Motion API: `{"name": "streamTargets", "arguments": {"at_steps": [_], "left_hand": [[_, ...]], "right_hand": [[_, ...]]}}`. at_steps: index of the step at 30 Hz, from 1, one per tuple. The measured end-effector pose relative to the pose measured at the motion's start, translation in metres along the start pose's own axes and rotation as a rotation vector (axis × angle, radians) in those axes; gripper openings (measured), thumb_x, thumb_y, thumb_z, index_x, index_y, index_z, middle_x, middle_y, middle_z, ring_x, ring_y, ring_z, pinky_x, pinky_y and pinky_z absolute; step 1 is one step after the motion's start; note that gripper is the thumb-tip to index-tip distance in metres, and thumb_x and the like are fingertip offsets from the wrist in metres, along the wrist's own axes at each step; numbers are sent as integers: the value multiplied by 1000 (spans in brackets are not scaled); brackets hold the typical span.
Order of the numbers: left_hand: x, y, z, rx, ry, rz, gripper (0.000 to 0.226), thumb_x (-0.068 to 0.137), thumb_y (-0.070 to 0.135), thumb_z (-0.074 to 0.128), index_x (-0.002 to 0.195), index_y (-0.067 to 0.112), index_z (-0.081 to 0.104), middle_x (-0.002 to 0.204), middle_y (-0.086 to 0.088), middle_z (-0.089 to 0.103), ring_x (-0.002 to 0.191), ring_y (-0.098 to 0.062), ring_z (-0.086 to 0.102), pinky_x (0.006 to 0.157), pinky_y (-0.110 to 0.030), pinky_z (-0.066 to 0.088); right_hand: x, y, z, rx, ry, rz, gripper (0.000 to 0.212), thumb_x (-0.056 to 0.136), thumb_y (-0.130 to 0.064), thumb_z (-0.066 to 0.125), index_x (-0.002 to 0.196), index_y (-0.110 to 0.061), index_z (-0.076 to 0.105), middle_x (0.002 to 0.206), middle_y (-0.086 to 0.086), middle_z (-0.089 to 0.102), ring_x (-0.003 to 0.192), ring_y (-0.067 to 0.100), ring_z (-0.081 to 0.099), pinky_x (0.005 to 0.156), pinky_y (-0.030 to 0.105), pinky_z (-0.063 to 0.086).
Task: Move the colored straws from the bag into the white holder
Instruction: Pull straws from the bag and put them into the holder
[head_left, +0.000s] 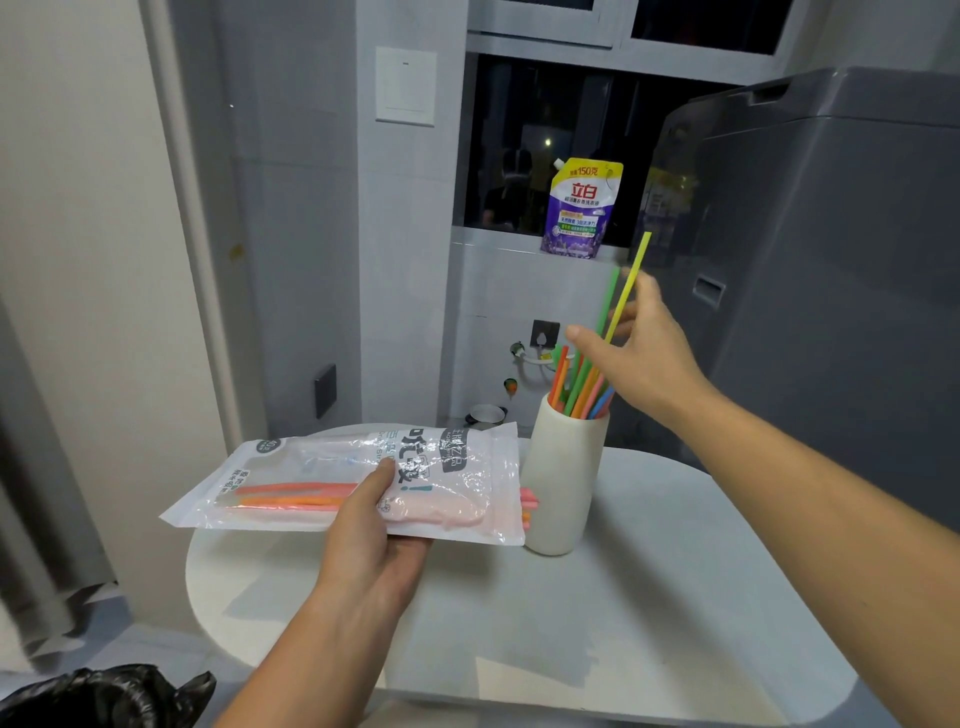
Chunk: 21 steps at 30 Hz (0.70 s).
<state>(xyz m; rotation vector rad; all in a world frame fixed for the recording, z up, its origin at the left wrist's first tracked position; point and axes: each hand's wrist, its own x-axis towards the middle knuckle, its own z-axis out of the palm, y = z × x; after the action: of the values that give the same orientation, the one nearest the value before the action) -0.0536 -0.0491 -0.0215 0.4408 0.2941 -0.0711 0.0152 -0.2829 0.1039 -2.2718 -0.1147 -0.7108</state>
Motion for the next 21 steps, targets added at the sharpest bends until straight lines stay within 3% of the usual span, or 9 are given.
{"name": "streamTargets", "arguments": {"at_steps": [3, 7, 10, 12, 14, 16, 18, 19, 21], "left_hand": [[0, -1, 0, 5, -5, 5, 17, 99, 9, 61, 113, 4, 71, 98, -12, 82, 79, -25, 81, 53, -42, 63], [0, -1, -1, 17, -19, 3, 18, 100, 10, 60, 113, 3, 71, 98, -12, 82, 79, -26, 81, 53, -42, 63], [1, -1, -2, 15, -16, 6, 18, 100, 9, 60, 113, 4, 71, 100, -12, 82, 80, -26, 81, 52, -42, 63], [1, -1, -2, 20, -14, 4, 18, 100, 10, 60, 113, 4, 71, 99, -12, 82, 80, -26, 81, 54, -43, 64], [2, -1, -2, 20, -10, 5, 20, 99, 10, 62, 115, 4, 71, 102, -12, 82, 82, -25, 81, 58, -44, 65], [2, -1, -3, 19, -8, 9, 21, 99, 10, 62, 117, 4, 71, 105, -12, 82, 84, -25, 81, 58, -44, 65], [2, 0, -2, 21, -12, 10, 21, 99, 10, 61, 117, 4, 71, 106, -12, 81, 85, -25, 81, 58, -44, 65], [1, 0, -2, 22, -13, 10, 21, 99, 10, 61, 117, 4, 71, 106, -12, 82, 84, -25, 81, 56, -44, 65], [1, 0, -2, 29, -20, 10, 21, 99, 10, 61, 117, 4, 71, 106, -13, 81, 85, -26, 81, 56, -43, 64]], "right_hand": [[-2, -6, 1, 87, 66, -53, 75, 93, -41, 65, 151, -32, 18, 123, -12, 52, 93, 7, 62, 72, 23, 53], [3, -14, -4, 132, 133, -80, 84, 97, -39, 60, 157, -36, 1, 133, -1, 55, 103, 14, 65, 80, 32, 56], [8, -20, -10, 78, 146, -148, 91, 94, -39, 64, 157, -38, -1, 131, 2, 57, 99, 16, 66, 78, 35, 57], [12, -21, -12, 51, 138, -159, 81, 95, -39, 62, 157, -36, 11, 120, 0, 60, 93, 14, 65, 74, 32, 56], [15, -20, -11, -13, 141, -168, 55, 97, -38, 59, 147, -28, 39, 110, -1, 62, 87, 11, 63, 70, 30, 56], [12, -15, -7, -95, 133, -171, 29, 100, -38, 54, 114, -15, 65, 93, 1, 66, 76, 9, 61, 66, 31, 55], [4, -8, -1, -167, 59, -139, 40, 102, -42, 48, 85, -10, 65, 74, 3, 64, 66, 12, 62, 62, 31, 52], [0, -5, 2, -209, 14, -110, 42, 103, -43, 46, 85, -10, 64, 75, 3, 64, 68, 15, 65, 63, 33, 55], [-3, -2, 4, -208, -21, -66, 34, 102, -40, 49, 120, -13, 59, 102, 0, 69, 87, 18, 68, 76, 38, 60]]}}
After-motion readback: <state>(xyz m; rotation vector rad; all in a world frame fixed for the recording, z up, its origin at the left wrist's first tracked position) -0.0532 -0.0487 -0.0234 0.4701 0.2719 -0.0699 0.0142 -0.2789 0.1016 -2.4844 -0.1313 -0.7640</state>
